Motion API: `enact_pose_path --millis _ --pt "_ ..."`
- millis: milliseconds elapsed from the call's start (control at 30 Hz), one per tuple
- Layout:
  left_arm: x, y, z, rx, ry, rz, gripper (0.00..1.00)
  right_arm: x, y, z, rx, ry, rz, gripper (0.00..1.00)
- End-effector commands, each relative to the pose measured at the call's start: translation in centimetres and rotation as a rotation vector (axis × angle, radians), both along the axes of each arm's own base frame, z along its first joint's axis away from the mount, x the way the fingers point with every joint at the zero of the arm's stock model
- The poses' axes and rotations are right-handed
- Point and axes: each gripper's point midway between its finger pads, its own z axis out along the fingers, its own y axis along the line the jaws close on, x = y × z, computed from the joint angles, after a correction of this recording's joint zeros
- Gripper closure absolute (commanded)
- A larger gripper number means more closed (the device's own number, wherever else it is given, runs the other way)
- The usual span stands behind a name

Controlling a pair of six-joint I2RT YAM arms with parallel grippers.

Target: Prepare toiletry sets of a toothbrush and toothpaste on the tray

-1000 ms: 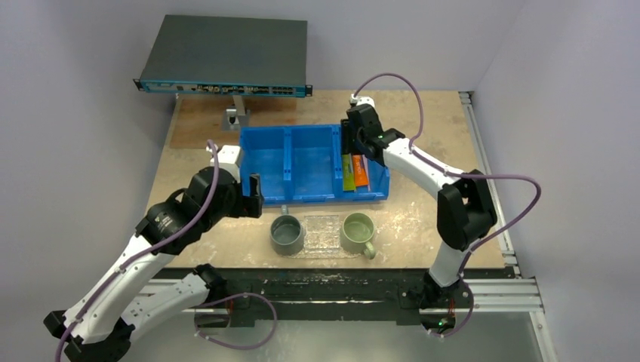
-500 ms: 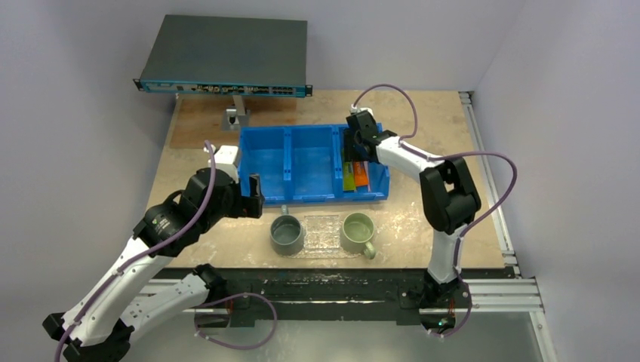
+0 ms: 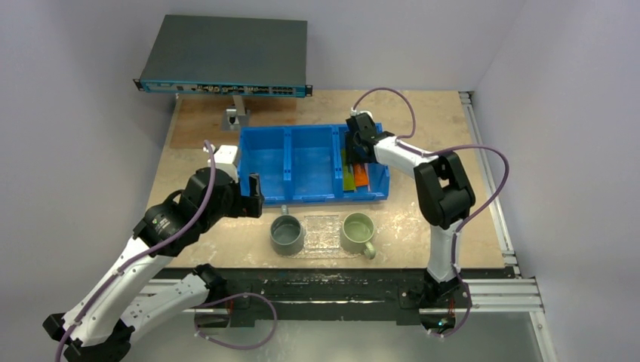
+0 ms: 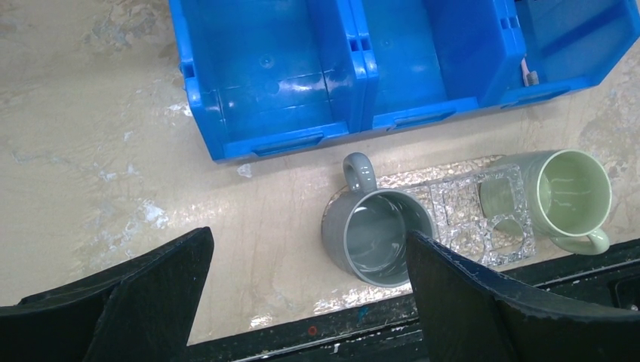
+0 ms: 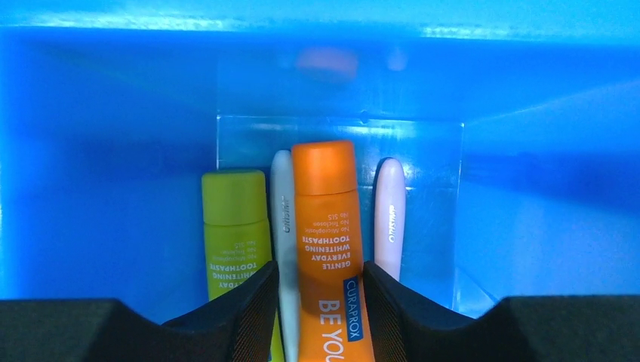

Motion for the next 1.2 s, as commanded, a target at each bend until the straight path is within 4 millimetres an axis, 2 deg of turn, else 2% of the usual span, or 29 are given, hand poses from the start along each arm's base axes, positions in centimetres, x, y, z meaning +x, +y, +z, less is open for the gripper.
enact_pose_path --millis 0,233,400,533,833,1033,1167 --pt "0.5 -0.3 0.6 -0.024 -0.024 0.003 0.00 1.2 0.0 1.0 0.009 -0.034 0.002 0.54" --pt "0.5 -0.3 0.5 -0.025 -0.020 0.002 0.00 1.0 -0.3 0.5 0.001 -0.021 0.004 0.64" --pt "0.4 -0.3 0.6 -0.025 -0.023 0.000 0.00 0.8 -0.3 1.1 0.004 -0.024 0.010 0.83" --pt "0.5 -0.4 0.5 -0.027 -0.022 0.000 0.00 0.7 -0.3 2.9 0.014 -0.049 0.013 0.94" --pt "0.4 -0.5 0.6 -0.030 -0.023 -0.012 0.00 -0.7 -2.2 9.8 -0.002 -0.156 0.003 0.95" --pt "0.4 -0.9 0.5 -0.035 -0.017 -0.030 0.00 -2.9 -2.6 13.0 0.012 -0.195 0.061 0.97" --pt "0.3 -1.5 0.6 -0.048 -0.011 -0.061 0.00 -4.9 -1.8 15.2 0.037 -0.235 0.146 0.95"
